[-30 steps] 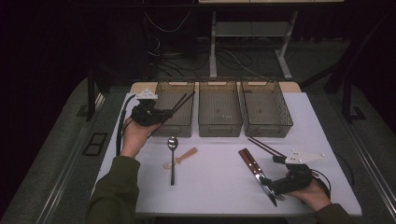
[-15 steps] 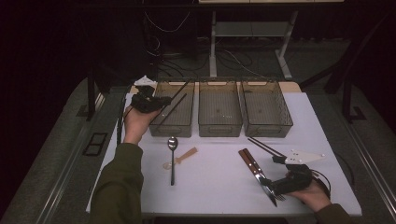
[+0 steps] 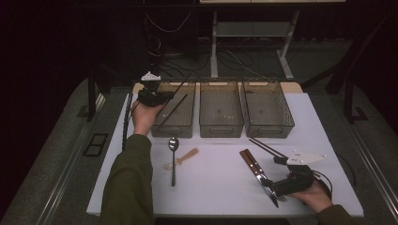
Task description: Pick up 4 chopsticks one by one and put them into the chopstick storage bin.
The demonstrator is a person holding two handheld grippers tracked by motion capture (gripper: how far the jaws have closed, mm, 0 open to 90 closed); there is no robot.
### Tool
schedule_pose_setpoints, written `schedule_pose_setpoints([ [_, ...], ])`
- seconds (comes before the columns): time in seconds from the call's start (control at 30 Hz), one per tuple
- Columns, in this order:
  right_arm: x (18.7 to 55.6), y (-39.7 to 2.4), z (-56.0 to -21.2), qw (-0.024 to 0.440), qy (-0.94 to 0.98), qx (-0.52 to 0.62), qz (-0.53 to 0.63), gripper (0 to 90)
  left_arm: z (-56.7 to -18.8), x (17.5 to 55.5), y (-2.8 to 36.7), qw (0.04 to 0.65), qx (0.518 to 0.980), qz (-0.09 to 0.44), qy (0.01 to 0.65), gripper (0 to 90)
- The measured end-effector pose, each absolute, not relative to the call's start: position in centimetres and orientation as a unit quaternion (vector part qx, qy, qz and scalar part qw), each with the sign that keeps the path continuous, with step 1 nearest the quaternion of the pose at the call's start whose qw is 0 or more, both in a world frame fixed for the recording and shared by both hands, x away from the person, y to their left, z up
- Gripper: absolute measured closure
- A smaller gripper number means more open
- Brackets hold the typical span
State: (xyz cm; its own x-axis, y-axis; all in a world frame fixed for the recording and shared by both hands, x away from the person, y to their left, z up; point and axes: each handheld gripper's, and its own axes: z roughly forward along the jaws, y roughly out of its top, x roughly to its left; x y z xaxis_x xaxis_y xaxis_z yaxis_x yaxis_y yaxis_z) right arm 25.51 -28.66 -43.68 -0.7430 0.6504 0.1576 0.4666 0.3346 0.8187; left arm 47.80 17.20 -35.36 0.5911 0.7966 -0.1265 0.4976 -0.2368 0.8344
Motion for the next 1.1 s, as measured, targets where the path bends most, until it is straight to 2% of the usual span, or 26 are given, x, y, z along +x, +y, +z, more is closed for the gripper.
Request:
schedule_pose_setpoints([
  [0.5,25.6,-28.7,-43.7,0.098,0.811,0.343,0.464,1.1,-37.5,49.1,16.8,0.433,0.770,0.172,0.437,85.1],
  [0.87,25.6,-28.7,-43.7,0.098,0.812,0.341,0.464,1.1,-38.4,49.4,17.1,0.410,0.777,0.157,0.451,84.7],
  [1.1,25.6,-28.7,-43.7,0.097,0.812,0.342,0.464,1.0,-38.3,49.4,17.1,0.411,0.776,0.157,0.452,78.6],
])
